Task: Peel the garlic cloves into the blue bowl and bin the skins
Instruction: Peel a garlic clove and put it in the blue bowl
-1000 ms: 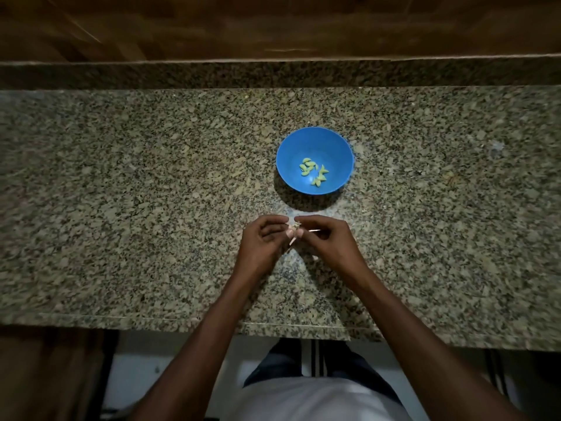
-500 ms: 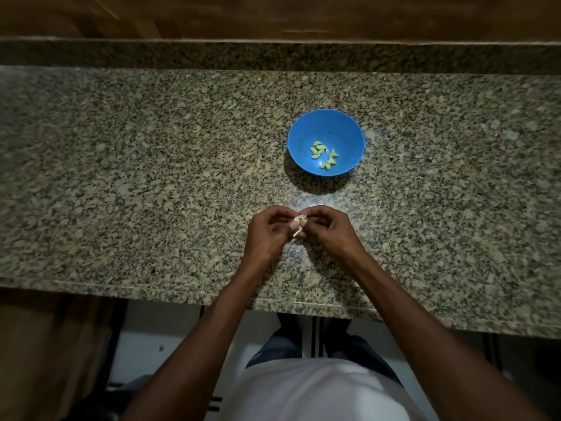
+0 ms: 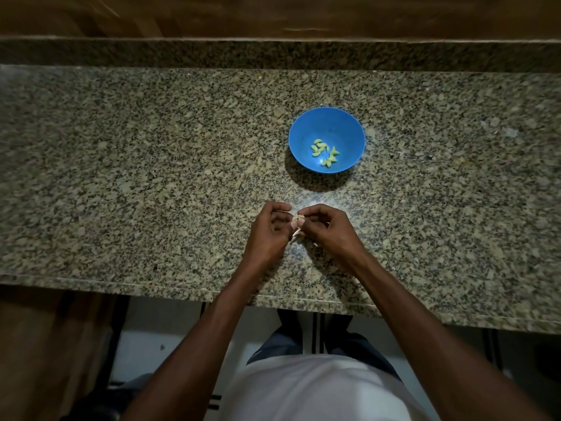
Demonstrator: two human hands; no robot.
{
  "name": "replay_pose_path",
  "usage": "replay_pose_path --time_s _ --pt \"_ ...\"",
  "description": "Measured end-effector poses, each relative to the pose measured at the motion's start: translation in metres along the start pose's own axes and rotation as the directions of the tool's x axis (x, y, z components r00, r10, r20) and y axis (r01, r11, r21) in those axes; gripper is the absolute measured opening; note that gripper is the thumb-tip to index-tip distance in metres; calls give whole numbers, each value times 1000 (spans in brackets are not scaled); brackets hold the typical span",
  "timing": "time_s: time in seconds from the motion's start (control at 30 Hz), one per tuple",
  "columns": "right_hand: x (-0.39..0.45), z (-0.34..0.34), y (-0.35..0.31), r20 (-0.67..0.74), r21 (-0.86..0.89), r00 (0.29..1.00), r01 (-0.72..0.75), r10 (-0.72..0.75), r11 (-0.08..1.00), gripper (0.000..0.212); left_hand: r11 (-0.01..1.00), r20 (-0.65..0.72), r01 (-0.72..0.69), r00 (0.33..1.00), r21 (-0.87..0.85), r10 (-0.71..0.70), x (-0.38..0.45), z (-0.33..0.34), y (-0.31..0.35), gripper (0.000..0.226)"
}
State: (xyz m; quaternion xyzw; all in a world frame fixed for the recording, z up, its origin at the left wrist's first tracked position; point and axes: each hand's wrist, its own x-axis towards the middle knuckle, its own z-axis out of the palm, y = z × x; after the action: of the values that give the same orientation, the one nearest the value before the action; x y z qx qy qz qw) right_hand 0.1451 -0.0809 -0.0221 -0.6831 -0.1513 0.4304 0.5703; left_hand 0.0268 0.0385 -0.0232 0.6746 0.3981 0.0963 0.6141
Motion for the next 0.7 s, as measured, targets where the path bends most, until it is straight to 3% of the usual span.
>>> replay_pose_path --time_s 0.17,0.3,0.5,0.7 --pt "4 1 2 -14 -152 996 79 -83 985 11 998 32 22 999 -62 -21 -2 -7 2 39" --pt "8 7 5 -32 -176 996 72 -78 982 7 996 24 16 1000 -88 -14 -2 -8 2 43" --pt "11 12 6 -93 -167 995 -44 29 985 9 984 -45 -104 993 142 111 -2 -4 -3 35" --pt "12 5 7 -93 -109 989 -128 118 986 9 975 -82 -103 989 199 121 1 -4 -3 32"
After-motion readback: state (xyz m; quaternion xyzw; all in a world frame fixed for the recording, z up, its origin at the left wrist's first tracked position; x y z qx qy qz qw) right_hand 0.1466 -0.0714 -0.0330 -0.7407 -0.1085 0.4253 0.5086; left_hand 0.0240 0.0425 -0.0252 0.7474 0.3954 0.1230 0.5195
